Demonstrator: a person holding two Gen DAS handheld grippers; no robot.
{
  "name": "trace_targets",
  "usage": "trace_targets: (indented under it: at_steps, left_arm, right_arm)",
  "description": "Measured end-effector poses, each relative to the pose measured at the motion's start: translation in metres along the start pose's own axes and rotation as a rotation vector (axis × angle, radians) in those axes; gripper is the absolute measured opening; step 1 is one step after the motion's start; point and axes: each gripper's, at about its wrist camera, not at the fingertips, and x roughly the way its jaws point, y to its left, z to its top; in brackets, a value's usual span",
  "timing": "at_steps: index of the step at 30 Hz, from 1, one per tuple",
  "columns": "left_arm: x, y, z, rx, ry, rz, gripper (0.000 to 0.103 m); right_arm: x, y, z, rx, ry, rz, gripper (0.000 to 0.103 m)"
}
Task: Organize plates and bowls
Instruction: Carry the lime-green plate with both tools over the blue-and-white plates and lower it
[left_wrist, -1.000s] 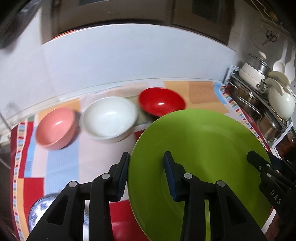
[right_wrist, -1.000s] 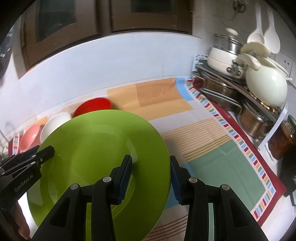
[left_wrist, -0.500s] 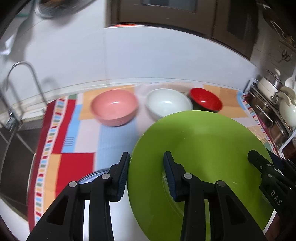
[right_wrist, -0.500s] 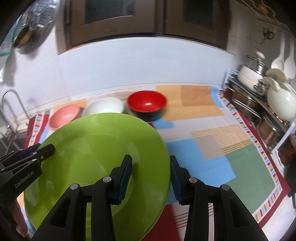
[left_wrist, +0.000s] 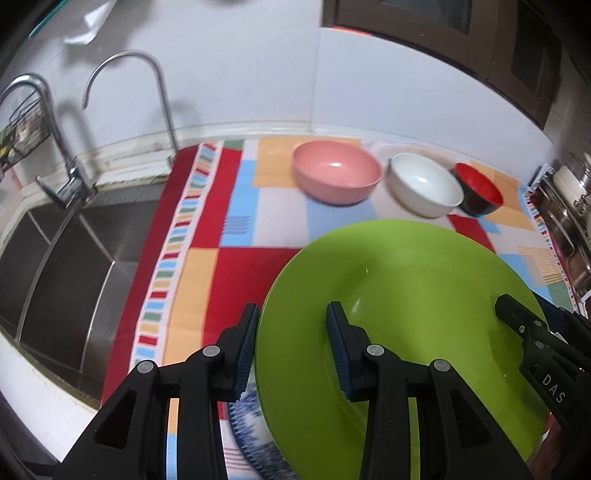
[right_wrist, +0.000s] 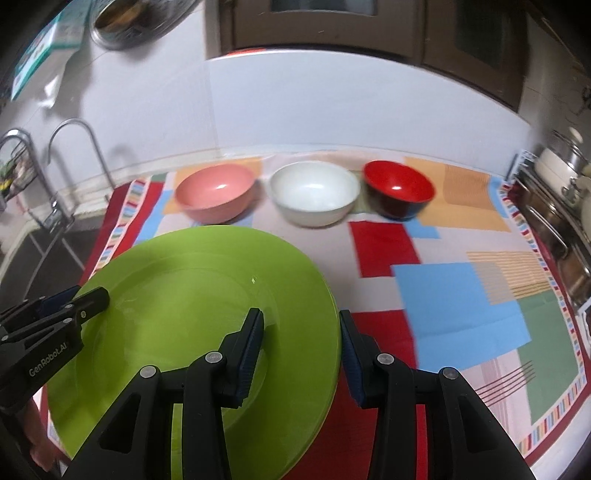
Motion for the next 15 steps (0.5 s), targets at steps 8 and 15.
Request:
trace_targets:
  at_steps: [8, 15]
  left_arm:
    - [0.011, 0.022, -0.015, -0.011, 0.046, 0.022, 0.037]
    - [0.020, 0.028, -0.023, -0.010, 0.082, 0.027, 0.037]
  right_arm:
    - [0.015, 0.023, -0.011, -0.021, 0.051, 0.032, 0.041]
    - [0.027, 0.030, -0.020, -0.024, 0.093, 0.038, 0.041]
